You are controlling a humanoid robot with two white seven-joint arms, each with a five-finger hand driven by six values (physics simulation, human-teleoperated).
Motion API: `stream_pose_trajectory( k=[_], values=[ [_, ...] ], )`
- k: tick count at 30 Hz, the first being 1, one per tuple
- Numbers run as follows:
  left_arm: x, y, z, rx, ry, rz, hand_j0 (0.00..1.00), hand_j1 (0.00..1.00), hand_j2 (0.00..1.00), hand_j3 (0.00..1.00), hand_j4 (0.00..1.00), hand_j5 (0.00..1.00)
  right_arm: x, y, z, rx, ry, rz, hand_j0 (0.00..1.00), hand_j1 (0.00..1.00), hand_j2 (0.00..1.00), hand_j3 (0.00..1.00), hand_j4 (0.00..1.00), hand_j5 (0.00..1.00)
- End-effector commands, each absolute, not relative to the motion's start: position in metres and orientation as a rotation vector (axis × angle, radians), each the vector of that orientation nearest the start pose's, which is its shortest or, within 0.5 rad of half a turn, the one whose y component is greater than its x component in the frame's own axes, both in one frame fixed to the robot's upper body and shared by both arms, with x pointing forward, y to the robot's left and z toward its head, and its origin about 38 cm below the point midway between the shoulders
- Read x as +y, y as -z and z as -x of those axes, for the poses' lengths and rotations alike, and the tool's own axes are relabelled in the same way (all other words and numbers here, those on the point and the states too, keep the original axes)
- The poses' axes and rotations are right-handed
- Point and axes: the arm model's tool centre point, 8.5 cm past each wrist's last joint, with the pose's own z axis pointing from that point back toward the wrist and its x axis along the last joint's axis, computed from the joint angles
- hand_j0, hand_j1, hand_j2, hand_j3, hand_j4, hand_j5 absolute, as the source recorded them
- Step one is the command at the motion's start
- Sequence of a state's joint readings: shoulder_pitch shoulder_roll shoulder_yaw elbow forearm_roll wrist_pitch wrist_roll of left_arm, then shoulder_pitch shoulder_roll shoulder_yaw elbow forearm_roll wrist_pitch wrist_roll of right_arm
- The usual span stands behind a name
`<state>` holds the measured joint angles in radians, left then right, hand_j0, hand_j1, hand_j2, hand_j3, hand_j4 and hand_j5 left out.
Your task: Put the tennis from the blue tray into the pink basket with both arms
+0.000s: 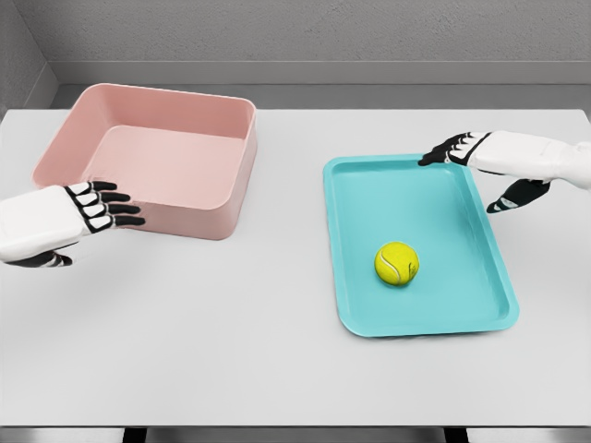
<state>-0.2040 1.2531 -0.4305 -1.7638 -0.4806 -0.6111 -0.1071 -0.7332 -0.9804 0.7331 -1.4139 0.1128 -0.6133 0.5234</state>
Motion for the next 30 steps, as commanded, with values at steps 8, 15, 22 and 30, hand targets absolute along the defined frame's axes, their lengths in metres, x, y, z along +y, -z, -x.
stream_pose_trajectory(
  k=[8, 15, 22, 30],
  values=[
    [0.373, -0.212, -0.323, 1.824, -3.108, 0.635, 1.00, 1.00, 1.00, 1.00, 1.00, 1.00, -0.339, -0.233, -0.424, -1.399, -2.002, 0.245, 1.00, 1.00, 1.00, 1.00, 1.00, 1.00],
    [0.351, -0.195, -0.325, 1.918, -3.053, 0.572, 1.00, 1.00, 1.00, 1.00, 1.00, 1.00, -0.317, -0.211, -0.413, -1.382, -2.057, 0.146, 1.00, 1.00, 1.00, 1.00, 1.00, 1.00],
    [0.341, -0.188, -0.327, 1.897, -3.037, 0.558, 1.00, 1.00, 1.00, 1.00, 1.00, 1.00, -0.291, -0.202, -0.396, -1.402, -2.121, 0.054, 1.00, 1.00, 1.00, 1.00, 1.00, 1.00],
    [0.345, -0.193, -0.328, 1.866, -3.045, 0.580, 1.00, 1.00, 1.00, 1.00, 1.00, 1.00, -0.272, -0.183, -0.391, -1.398, -2.138, -0.027, 1.00, 1.00, 1.00, 1.00, 1.00, 1.00]
  ],
)
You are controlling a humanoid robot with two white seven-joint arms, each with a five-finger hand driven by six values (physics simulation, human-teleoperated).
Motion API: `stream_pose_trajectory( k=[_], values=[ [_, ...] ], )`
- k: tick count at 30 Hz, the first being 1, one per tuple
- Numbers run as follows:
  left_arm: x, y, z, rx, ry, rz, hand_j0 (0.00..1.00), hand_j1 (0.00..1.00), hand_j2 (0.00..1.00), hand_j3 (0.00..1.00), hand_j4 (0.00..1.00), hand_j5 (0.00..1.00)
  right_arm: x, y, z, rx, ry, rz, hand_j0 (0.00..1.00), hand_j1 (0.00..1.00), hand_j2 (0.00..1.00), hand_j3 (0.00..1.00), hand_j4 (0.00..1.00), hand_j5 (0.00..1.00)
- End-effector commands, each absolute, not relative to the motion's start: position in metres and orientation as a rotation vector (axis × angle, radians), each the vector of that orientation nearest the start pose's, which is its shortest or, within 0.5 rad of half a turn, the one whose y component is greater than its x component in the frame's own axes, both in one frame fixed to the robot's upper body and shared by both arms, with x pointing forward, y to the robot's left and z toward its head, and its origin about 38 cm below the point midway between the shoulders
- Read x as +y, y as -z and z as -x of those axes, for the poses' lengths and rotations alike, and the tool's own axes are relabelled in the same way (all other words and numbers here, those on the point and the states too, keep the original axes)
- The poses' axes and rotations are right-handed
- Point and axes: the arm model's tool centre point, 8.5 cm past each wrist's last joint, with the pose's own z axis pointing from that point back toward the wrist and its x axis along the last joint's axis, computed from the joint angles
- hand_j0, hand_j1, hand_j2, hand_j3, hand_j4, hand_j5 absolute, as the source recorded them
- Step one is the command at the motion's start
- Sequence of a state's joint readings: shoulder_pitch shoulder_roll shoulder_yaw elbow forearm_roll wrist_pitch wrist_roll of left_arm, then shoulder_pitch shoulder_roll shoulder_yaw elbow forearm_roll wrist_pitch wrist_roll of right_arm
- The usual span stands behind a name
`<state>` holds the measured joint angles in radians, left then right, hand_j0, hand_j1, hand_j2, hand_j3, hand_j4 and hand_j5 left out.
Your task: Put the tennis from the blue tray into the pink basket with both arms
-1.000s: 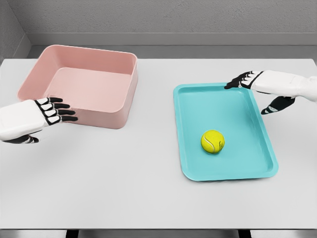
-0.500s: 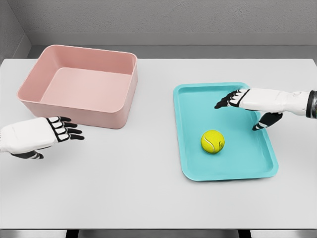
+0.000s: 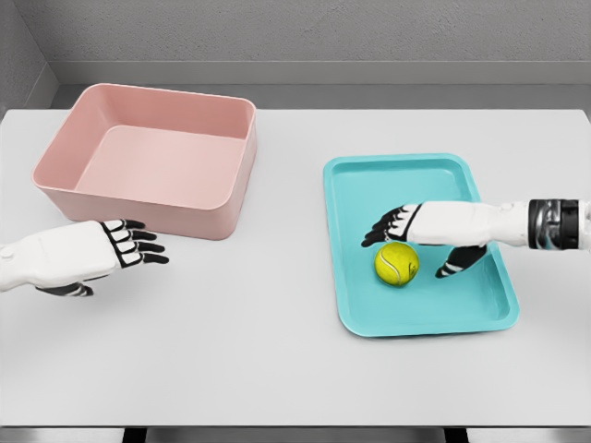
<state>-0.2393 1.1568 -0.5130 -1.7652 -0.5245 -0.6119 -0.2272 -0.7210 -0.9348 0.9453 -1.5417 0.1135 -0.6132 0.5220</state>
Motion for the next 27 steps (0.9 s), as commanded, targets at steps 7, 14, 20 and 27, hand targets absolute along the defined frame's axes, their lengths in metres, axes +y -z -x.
stream_pose_trajectory(
  k=[7, 14, 20, 27],
  values=[
    [0.333, -0.187, -0.331, 1.869, -3.010, 0.584, 1.00, 1.00, 1.00, 1.00, 1.00, 1.00, -0.266, -0.166, -0.392, -1.366, -2.140, -0.058, 1.00, 1.00, 1.00, 1.00, 1.00, 1.00],
    [0.316, -0.178, -0.331, 1.940, -2.953, 0.545, 1.00, 1.00, 1.00, 1.00, 1.00, 1.00, -0.265, -0.161, -0.396, -1.358, -2.131, -0.060, 1.00, 1.00, 1.00, 1.00, 1.00, 1.00],
    [0.330, -0.240, -0.353, 2.032, -2.850, 0.660, 1.00, 1.00, 1.00, 1.00, 1.00, 1.00, -0.267, -0.160, -0.397, -1.347, -2.132, -0.057, 0.91, 0.91, 0.91, 0.91, 0.91, 0.91],
    [0.333, -0.259, -0.351, 2.349, -2.724, 0.554, 1.00, 1.00, 1.00, 1.00, 1.00, 1.00, -0.270, -0.159, -0.398, -1.335, -2.129, -0.055, 0.77, 0.77, 0.77, 0.77, 0.77, 0.77]
  ],
)
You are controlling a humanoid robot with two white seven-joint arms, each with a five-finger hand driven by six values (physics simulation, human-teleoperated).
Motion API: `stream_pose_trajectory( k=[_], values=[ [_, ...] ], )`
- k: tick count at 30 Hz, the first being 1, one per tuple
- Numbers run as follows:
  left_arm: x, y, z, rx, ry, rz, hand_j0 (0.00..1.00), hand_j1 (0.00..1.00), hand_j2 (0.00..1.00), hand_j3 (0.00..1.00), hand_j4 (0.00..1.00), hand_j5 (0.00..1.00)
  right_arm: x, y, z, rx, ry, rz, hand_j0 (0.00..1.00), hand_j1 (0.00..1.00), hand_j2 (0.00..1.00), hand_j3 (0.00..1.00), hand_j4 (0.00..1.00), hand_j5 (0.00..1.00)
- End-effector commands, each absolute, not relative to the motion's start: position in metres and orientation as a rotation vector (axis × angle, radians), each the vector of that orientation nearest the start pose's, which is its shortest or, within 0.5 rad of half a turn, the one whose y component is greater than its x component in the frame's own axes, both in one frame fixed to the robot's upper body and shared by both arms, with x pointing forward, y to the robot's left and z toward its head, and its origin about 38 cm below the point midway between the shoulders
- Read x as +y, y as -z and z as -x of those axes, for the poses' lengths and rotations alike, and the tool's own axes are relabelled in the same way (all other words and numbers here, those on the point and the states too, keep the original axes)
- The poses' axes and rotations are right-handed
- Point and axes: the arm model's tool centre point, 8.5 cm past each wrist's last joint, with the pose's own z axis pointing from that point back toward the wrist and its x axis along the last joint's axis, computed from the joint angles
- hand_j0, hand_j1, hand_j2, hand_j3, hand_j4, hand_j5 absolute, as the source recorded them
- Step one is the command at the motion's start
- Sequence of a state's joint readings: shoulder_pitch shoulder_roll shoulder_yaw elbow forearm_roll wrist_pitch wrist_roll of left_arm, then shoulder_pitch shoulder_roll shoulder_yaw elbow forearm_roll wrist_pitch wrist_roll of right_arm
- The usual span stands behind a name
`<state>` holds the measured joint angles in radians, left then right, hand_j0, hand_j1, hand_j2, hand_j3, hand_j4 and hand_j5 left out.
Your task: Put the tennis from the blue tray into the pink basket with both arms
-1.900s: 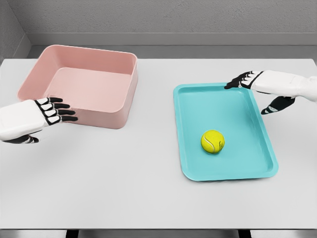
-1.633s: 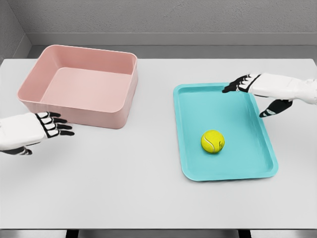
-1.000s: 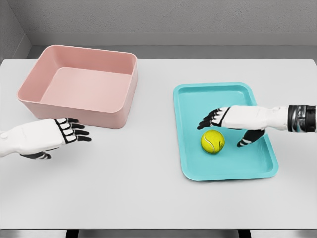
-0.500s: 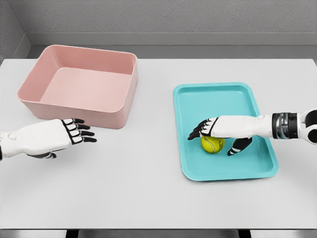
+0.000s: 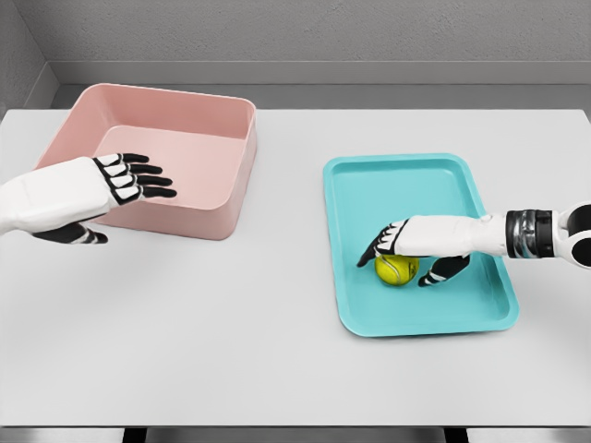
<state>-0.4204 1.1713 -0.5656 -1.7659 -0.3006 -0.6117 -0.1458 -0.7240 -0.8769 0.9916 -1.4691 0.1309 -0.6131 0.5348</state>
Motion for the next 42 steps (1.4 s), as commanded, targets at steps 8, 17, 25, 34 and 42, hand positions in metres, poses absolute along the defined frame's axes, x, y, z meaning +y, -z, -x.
stream_pose_trajectory(
  k=[8, 17, 25, 34, 42],
  values=[
    [0.294, -0.270, -0.365, 2.578, -2.462, 0.440, 1.00, 1.00, 1.00, 1.00, 1.00, 1.00, -0.267, -0.151, -0.397, -1.323, -2.128, -0.073, 0.61, 0.61, 0.61, 0.61, 0.61, 0.61],
    [0.267, -0.240, -0.365, 2.050, -2.853, 0.276, 1.00, 1.00, 1.00, 1.00, 1.00, 1.00, -0.267, -0.162, -0.398, -1.343, -2.138, -0.055, 0.55, 0.55, 0.55, 0.55, 0.55, 0.55],
    [0.293, -0.228, -0.358, 1.739, -3.091, 0.276, 1.00, 1.00, 1.00, 1.00, 1.00, 1.00, -0.249, -0.193, -0.394, -1.434, -2.194, -0.041, 0.55, 0.55, 0.55, 0.55, 0.55, 0.55],
    [0.297, -0.221, -0.354, 1.711, -3.124, 0.249, 1.00, 1.00, 1.00, 1.00, 1.00, 1.00, -0.228, -0.211, -0.387, -1.509, -2.246, -0.055, 0.55, 0.55, 0.55, 0.55, 0.55, 0.55],
    [0.298, -0.220, -0.353, 1.682, -3.136, 0.243, 1.00, 1.00, 1.00, 1.00, 1.00, 1.00, -0.197, -0.222, -0.389, -1.595, -2.268, -0.091, 0.55, 0.55, 0.55, 0.55, 0.55, 0.55]
  ],
)
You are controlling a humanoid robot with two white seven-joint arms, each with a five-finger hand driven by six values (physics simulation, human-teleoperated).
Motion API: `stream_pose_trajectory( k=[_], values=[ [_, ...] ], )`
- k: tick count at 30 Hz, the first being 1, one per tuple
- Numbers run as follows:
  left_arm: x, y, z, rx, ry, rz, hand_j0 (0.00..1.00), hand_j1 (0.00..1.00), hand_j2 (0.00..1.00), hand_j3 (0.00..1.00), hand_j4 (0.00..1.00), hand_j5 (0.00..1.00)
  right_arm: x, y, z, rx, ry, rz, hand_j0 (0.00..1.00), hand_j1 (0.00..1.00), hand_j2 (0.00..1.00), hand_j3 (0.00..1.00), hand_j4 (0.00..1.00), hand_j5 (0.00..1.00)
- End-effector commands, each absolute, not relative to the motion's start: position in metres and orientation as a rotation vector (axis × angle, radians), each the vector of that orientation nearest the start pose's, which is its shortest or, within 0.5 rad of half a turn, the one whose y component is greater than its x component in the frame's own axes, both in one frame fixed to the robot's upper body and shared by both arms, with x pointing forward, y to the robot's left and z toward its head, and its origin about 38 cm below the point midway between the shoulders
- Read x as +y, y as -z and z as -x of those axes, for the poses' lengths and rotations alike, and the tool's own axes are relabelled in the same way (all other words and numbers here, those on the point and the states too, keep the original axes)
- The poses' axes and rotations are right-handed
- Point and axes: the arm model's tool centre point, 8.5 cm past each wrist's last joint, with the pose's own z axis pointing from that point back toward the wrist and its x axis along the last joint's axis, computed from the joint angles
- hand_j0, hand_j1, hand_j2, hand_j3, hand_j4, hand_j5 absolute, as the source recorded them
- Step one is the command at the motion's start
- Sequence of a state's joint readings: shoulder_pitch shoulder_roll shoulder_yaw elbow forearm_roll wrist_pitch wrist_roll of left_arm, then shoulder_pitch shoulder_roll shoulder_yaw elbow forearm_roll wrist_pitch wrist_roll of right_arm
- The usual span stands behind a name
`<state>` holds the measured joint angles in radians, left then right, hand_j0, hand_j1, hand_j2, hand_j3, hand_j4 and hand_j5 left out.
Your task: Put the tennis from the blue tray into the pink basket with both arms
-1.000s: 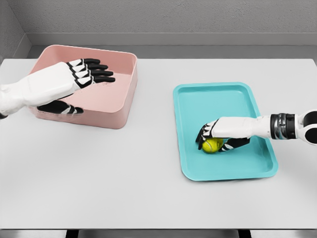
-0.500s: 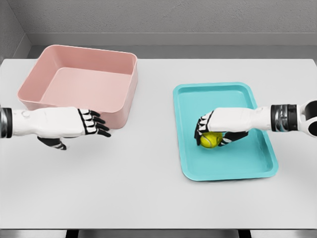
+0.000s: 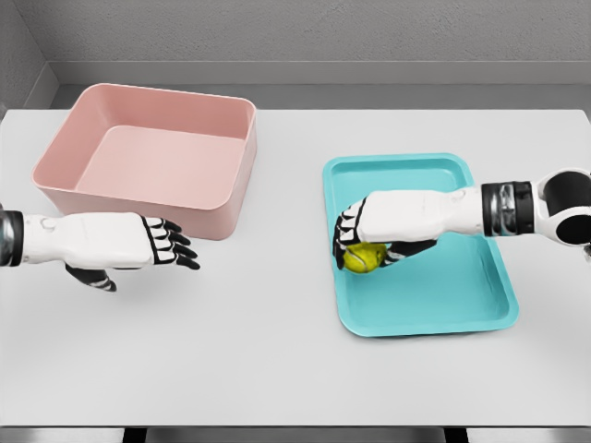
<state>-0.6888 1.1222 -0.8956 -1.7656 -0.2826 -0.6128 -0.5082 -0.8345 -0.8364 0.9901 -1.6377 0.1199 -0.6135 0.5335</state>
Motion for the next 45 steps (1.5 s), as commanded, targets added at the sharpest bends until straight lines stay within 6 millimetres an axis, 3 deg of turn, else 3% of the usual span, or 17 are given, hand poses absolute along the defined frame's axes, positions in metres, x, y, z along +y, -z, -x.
stream_pose_trajectory(
  k=[1, 10, 12, 16, 28, 31, 32, 35, 42, 45],
  values=[
    [0.300, -0.220, -0.353, 1.677, -3.143, 0.246, 1.00, 1.00, 1.00, 1.00, 1.00, 1.00, -0.190, -0.224, -0.389, 2.024, 2.846, 0.128, 0.55, 0.55, 0.55, 0.55, 0.55, 0.55],
    [0.302, -0.219, -0.352, 1.669, -3.151, 0.246, 1.00, 1.00, 1.00, 1.00, 1.00, 1.00, -0.152, -0.224, -0.386, 2.051, 2.749, 0.224, 0.55, 0.55, 0.55, 0.55, 0.55, 0.55],
    [0.310, -0.216, -0.352, 1.553, -3.180, 0.323, 1.00, 1.00, 1.00, 1.00, 1.00, 1.00, -0.143, -0.223, -0.385, 2.053, 2.734, 0.251, 0.55, 0.55, 0.55, 0.55, 0.55, 0.55],
    [0.308, -0.217, -0.355, 1.531, -3.163, 0.360, 1.00, 1.00, 1.00, 1.00, 1.00, 1.00, -0.123, -0.217, -0.385, 2.043, 2.717, 0.308, 0.55, 0.55, 0.55, 0.55, 0.55, 0.55],
    [0.311, -0.217, -0.354, 1.526, -3.171, 0.365, 1.00, 1.00, 1.00, 1.00, 1.00, 1.00, -0.099, -0.187, -0.398, 2.043, 2.771, 0.399, 0.55, 0.55, 0.55, 0.55, 0.55, 0.55],
    [0.315, -0.215, -0.353, 1.461, -3.208, 0.363, 1.00, 1.00, 1.00, 1.00, 1.00, 1.00, -0.092, -0.185, -0.399, 2.049, 2.766, 0.414, 0.55, 0.55, 0.55, 0.55, 0.55, 0.55],
    [0.321, -0.212, -0.351, 1.341, -3.266, 0.356, 1.00, 1.00, 1.00, 1.00, 1.00, 1.00, -0.089, -0.180, -0.399, 2.038, 2.777, 0.428, 0.55, 0.55, 0.55, 0.55, 0.55, 0.55],
    [0.328, -0.211, -0.349, 1.296, -3.295, 0.361, 1.00, 1.00, 1.00, 1.00, 1.00, 1.00, -0.083, -0.176, -0.401, 2.030, 2.788, 0.443, 0.55, 0.55, 0.55, 0.55, 0.55, 0.55],
    [0.317, -0.216, -0.354, 1.348, -3.254, 0.358, 1.00, 1.00, 1.00, 1.00, 1.00, 1.00, -0.063, -0.160, -0.399, 1.981, 2.807, 0.474, 0.55, 0.55, 0.55, 0.55, 0.55, 0.55],
    [0.317, -0.217, -0.354, 1.351, -3.255, 0.356, 1.00, 1.00, 1.00, 1.00, 1.00, 1.00, -0.065, -0.155, -0.402, 1.973, 2.834, 0.471, 0.55, 0.55, 0.55, 0.55, 0.55, 0.55]
  ],
)
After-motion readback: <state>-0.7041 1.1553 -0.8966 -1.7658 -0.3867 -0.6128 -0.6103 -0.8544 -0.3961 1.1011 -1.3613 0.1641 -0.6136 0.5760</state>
